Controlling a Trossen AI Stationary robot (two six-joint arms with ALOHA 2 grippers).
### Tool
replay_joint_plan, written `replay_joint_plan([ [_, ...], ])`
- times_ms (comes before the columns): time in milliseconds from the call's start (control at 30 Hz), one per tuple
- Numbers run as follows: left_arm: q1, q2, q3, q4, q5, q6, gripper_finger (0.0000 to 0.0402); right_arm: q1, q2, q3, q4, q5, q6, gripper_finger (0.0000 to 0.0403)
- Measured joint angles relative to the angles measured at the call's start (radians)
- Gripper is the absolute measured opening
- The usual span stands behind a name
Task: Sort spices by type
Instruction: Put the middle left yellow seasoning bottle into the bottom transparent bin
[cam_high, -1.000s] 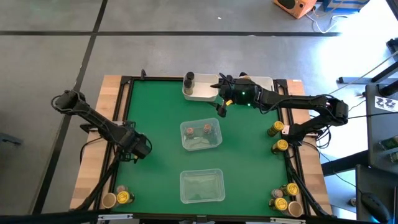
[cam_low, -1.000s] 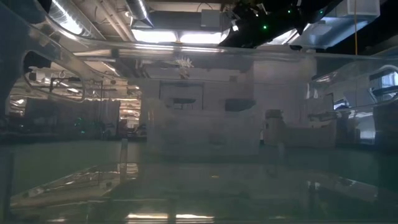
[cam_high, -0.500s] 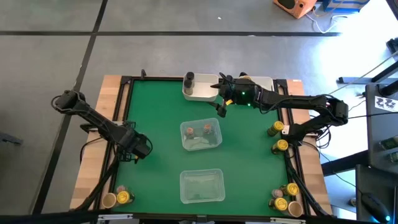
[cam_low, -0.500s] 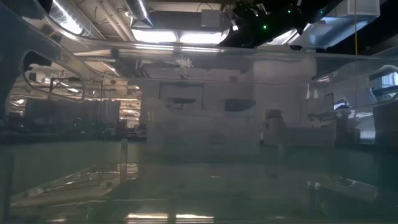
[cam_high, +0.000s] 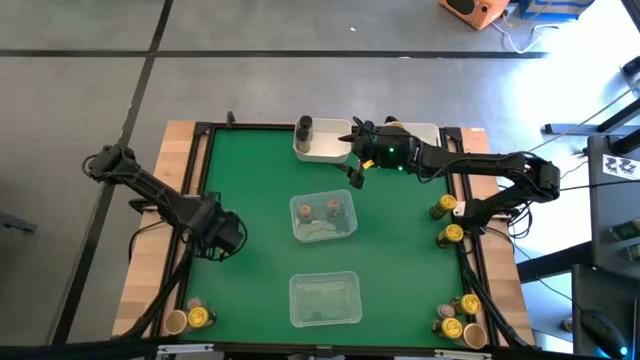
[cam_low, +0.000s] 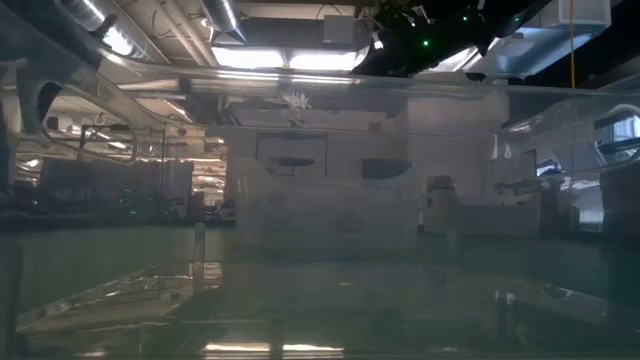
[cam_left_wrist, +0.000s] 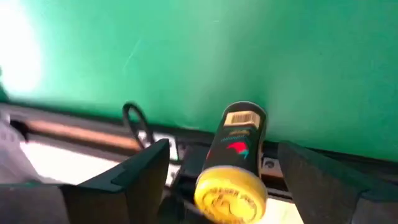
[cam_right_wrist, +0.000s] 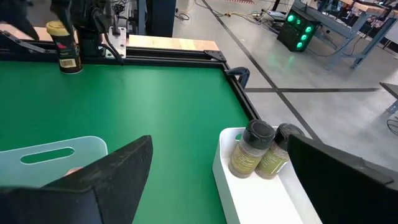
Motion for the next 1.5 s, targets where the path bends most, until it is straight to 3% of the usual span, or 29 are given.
replay_joint_plan([
  [233, 0.009, -0.068, 0.072, -0.039, 0.05, -0.11, 0.0246, 0.0, 0.0, 0.0, 0.0, 0.0, 0.0, 0.0372],
  [467, 0.009, -0.211, 0.023, -0.041, 0.156, -0.265, 0.0151, 0.0, 0.0, 0.0, -0.007, 0.0, 0.0, 0.0372],
  [700, 0.008, -0.229, -0.086, -0.041, 0.188, -0.235, 0.0064, 0.0, 0.0, 0.0, 0.002, 0.0, 0.0, 0.0372],
  [900, 0.008, -0.214, -0.104, -0.039, 0.234, -0.199, 0.0014, 0.0, 0.0, 0.0, 0.004, 0.0, 0.0, 0.0372],
  [1500, 0.008, -0.217, -0.154, -0.042, 0.228, -0.143, 0.0002, 0.0, 0.041, 0.001, 0.045, 0.009, 0.0, 0.0372],
])
